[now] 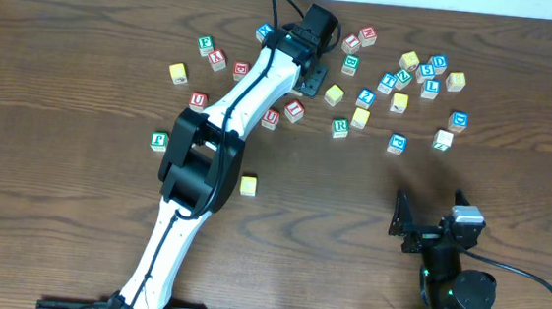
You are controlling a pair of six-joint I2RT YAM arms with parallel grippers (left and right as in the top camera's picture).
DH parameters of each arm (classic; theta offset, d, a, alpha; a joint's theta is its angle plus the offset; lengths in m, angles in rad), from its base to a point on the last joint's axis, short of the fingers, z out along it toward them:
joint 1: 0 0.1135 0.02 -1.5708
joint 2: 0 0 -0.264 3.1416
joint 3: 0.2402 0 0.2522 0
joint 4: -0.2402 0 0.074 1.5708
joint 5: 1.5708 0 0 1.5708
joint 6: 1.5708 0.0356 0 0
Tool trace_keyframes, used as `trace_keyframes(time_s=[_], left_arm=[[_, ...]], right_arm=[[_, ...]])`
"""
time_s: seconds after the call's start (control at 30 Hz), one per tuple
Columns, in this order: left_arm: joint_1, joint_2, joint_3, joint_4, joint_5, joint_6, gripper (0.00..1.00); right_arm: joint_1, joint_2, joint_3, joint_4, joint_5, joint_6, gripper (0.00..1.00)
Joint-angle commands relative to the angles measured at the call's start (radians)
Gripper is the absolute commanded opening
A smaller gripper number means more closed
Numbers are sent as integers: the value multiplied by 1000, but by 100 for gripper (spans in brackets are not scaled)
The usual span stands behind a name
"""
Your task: Spell out CORL
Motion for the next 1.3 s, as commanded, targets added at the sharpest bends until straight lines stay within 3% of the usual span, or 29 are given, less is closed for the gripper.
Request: trace_keyframes(time_s=[0.0, 1.27], left_arm=[[5, -3, 17, 1, -14, -2, 61], [5, 58, 6, 7, -13, -17, 61]], right_arm=[[-11, -7, -2, -4, -5, -13, 99], [-11, -7, -2, -4, -5, -13, 99]])
